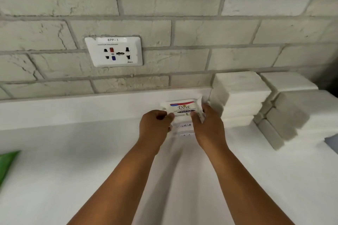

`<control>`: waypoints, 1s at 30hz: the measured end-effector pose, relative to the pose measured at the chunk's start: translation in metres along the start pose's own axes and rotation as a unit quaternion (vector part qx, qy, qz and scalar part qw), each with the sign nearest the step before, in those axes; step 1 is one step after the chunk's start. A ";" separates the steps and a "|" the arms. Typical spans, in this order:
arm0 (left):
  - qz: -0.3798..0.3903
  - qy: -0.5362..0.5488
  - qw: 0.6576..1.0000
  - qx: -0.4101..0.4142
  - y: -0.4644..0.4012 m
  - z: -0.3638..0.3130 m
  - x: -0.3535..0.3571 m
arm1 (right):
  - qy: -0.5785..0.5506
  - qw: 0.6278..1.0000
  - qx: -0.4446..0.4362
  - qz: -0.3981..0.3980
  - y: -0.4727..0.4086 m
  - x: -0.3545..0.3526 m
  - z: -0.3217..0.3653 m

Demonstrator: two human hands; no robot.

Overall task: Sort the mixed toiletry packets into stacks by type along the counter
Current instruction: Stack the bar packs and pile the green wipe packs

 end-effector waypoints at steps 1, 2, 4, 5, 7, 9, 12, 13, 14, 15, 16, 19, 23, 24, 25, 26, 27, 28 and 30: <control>-0.004 -0.006 1.000 0.002 0.000 0.001 0.000 | 0.009 1.000 -0.004 -0.003 -0.001 0.003 -0.002; -0.009 -0.008 1.000 0.004 0.000 0.001 0.000 | 0.019 1.000 -0.009 -0.008 0.000 0.005 -0.001; -0.011 -0.008 1.000 0.004 0.001 0.001 0.000 | 0.064 0.997 -0.022 -0.030 0.003 0.004 0.003; -0.011 -0.010 1.000 0.005 0.002 0.000 0.000 | 0.103 0.993 -0.029 -0.041 0.005 0.002 0.007; -0.007 -0.027 1.000 0.009 0.004 -0.002 0.000 | 0.195 0.978 -0.036 -0.062 0.011 -0.004 0.013; -0.004 -0.053 0.998 0.014 0.007 -0.004 -0.001 | 0.262 0.961 -0.045 -0.079 0.018 -0.008 0.023; -0.017 -0.099 0.995 0.023 0.016 -0.011 -0.016 | 0.276 0.956 -0.062 -0.076 0.028 -0.011 0.037; -0.025 -0.110 0.993 0.033 0.023 -0.014 -0.027 | 0.257 0.961 -0.074 -0.069 0.034 -0.010 0.045; -0.029 -0.122 0.991 0.044 0.029 -0.018 -0.035 | 0.234 0.967 -0.085 -0.061 0.039 -0.008 0.051; -0.033 -0.133 0.989 0.051 0.034 -0.021 -0.042 | 0.209 0.972 -0.092 -0.051 0.043 -0.005 0.055; -0.040 -0.141 0.988 0.057 0.041 -0.024 -0.053 | 0.184 0.977 -0.098 -0.035 0.050 0.000 0.060; -0.069 -0.159 0.982 0.078 0.067 -0.026 -0.094 | 0.110 0.989 -0.099 0.019 0.078 0.019 0.079; -0.113 -0.162 0.977 0.077 0.109 -0.016 -0.162 | 0.020 0.989 -0.110 0.097 0.131 0.047 0.115; -0.123 -0.163 0.976 0.077 0.120 -0.012 -0.178 | 0.007 0.986 -0.116 0.116 0.145 0.054 0.124; -0.134 -0.163 0.974 0.079 0.131 -0.007 -0.195 | -0.002 0.983 -0.125 0.134 0.160 0.062 0.133; -0.145 -0.164 0.972 0.081 0.142 -0.003 -0.211 | -0.010 0.979 -0.131 0.153 0.174 0.070 0.141; -0.155 -0.166 0.971 0.079 0.154 0.002 -0.228 | -0.014 0.975 -0.136 0.173 0.189 0.079 0.150; -0.162 -0.170 0.969 0.074 0.166 0.008 -0.245 | -0.017 0.971 -0.139 0.192 0.204 0.088 0.159; -0.172 -0.188 0.965 0.059 0.187 0.020 -0.278 | -0.024 0.963 -0.147 0.225 0.232 0.105 0.175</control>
Point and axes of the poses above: each hand's wrist, its own y-axis away from the middle knuckle, its own x-axis out of the palm, z = x × y, the point moved 5 cm from there along -y, towards the middle knuckle, and after that the axes turned 2 degrees about z, right-handed, at the moved point
